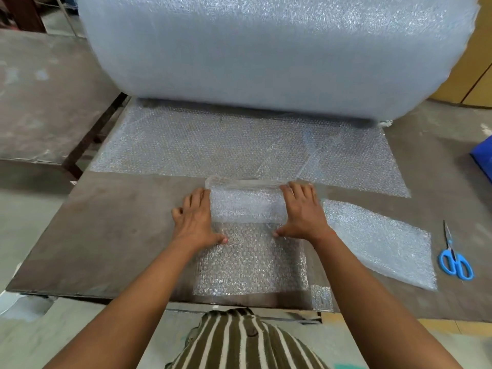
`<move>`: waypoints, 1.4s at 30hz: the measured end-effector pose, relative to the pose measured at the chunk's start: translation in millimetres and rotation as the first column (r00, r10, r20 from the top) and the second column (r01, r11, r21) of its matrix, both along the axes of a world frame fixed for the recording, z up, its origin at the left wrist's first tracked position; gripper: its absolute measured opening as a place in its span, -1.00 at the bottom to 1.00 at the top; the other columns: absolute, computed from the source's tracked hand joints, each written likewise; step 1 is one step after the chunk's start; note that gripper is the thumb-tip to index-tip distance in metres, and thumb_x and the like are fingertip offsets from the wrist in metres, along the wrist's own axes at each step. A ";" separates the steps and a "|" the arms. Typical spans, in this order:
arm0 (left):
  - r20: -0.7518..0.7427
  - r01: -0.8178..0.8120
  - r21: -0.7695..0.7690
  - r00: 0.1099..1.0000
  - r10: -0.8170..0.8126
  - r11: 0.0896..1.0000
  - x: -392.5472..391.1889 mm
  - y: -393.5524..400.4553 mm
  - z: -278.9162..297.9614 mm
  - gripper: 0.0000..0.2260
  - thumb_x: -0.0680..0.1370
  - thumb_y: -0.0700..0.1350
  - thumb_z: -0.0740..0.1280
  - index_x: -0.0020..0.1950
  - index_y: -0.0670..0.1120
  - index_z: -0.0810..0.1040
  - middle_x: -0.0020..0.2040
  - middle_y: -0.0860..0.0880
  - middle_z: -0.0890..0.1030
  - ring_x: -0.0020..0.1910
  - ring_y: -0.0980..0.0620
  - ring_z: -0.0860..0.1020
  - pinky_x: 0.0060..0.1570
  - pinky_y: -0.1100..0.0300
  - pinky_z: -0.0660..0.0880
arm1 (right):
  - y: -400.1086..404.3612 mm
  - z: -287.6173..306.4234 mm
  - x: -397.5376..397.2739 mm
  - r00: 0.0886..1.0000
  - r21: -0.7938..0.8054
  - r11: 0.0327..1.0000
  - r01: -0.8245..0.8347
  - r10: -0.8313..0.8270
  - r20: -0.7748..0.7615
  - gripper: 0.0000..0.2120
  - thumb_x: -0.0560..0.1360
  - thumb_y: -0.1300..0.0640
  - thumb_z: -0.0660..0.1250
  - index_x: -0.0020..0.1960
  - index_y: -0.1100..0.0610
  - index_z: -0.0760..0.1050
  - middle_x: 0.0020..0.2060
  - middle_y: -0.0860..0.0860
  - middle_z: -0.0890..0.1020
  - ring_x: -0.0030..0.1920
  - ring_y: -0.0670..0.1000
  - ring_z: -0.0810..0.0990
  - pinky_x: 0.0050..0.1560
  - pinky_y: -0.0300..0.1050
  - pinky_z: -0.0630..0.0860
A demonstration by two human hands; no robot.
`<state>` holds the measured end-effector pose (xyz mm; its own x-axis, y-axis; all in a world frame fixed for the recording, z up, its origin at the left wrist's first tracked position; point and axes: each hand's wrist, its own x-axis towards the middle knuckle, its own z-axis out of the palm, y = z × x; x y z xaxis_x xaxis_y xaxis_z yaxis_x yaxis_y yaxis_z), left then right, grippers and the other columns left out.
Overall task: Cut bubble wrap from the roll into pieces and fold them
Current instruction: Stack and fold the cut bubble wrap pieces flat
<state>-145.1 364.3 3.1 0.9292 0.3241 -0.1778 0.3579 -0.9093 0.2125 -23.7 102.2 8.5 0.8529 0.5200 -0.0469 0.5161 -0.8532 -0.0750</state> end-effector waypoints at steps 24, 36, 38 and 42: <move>0.357 0.464 0.259 0.769 -0.530 0.847 10.1 23.1 -15.5 -0.67 0.50 -0.40 0.50 0.11 -0.12 0.47 0.33 -0.21 0.61 -0.06 -0.19 0.58 -0.09 -0.09 0.58 | 4.1 -12.2 -10.6 0.932 0.230 0.930 -0.287 0.216 0.290 -0.74 0.50 0.36 0.41 -0.04 0.04 0.44 -0.27 0.04 0.64 -0.31 0.07 0.45 -0.27 -0.07 0.25; 0.169 0.249 0.321 0.934 -0.314 0.914 2.2 1.6 -19.2 -0.39 0.47 0.06 0.57 0.46 -0.13 0.55 0.63 -0.13 0.38 0.60 -0.15 0.36 0.37 -0.23 0.21 | 6.5 -35.2 -37.7 0.944 0.060 0.998 -0.026 0.005 0.331 -0.36 0.46 0.00 0.49 0.47 0.21 0.46 0.55 0.16 0.43 0.55 0.19 0.31 0.48 0.18 0.17; 0.154 0.229 0.320 0.945 -0.289 0.919 3.8 0.1 -15.2 -0.28 0.49 0.08 0.55 0.59 -0.12 0.42 0.74 -0.12 0.13 0.70 -0.15 0.15 0.46 -0.29 0.21 | 9.6 -31.2 -36.7 0.945 0.042 0.999 -0.001 -0.012 0.326 -0.20 0.40 -0.01 0.54 0.54 0.24 0.37 0.65 0.19 0.30 0.62 0.21 0.21 0.49 0.21 0.16; 0.118 0.196 0.303 0.963 -0.241 0.933 12.8 -5.6 3.8 -0.03 0.52 0.19 0.54 0.73 -0.09 0.06 0.68 -0.02 -0.50 0.72 -0.13 -0.31 0.60 -0.36 0.06 | 13.5 -22.8 -26.3 0.928 -0.001 1.000 0.020 -0.018 0.373 0.11 0.28 -0.02 0.63 0.65 0.24 0.13 0.74 0.19 0.02 0.72 0.21 -0.03 0.57 0.23 0.05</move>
<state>-132.3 358.7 6.9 0.9912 0.1264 0.0403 0.1277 -0.9913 -0.0324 -50.1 115.6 -14.3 0.8192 0.5039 0.2739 0.4897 -0.8631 0.1232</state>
